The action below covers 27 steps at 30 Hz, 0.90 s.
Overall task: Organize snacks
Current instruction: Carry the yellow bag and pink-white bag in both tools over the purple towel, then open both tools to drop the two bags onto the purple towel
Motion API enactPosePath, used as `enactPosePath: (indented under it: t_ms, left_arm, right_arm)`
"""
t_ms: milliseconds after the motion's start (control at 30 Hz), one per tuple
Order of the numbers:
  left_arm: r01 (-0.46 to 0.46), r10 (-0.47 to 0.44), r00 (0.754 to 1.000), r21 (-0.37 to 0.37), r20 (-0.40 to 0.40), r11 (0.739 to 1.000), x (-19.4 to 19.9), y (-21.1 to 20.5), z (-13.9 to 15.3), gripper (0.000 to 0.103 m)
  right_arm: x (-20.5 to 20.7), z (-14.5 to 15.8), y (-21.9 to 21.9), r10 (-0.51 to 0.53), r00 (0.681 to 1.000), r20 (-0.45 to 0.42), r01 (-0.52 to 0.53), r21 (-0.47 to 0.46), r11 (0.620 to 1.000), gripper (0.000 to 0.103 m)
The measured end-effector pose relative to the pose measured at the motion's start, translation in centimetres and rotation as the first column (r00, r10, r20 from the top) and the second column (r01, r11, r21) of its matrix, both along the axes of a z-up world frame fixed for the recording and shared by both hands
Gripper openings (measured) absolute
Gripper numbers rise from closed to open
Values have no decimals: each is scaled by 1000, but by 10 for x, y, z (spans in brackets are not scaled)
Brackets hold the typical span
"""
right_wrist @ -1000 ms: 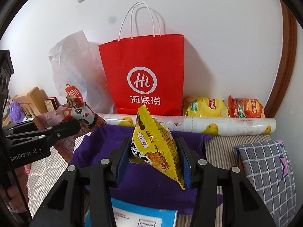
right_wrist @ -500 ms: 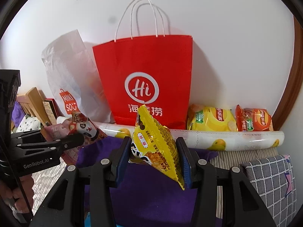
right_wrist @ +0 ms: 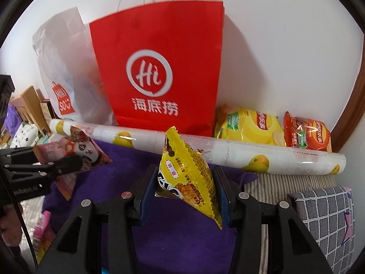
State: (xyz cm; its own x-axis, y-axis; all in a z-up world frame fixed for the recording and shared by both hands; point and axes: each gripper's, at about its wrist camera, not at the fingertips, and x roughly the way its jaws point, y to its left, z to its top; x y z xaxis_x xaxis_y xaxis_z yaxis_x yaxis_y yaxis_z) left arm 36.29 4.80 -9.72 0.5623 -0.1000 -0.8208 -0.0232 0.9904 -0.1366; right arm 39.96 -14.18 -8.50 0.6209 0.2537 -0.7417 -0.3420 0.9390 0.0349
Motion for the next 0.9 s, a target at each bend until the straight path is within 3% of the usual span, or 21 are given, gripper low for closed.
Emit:
enactPosePath:
  t_ms: [900]
  left_arm:
    - [-38,37,993,-4,-114,999,16,9,-39,39]
  right_arm:
    - [19,-45,11,50,983,-175,-65,-82,995,48]
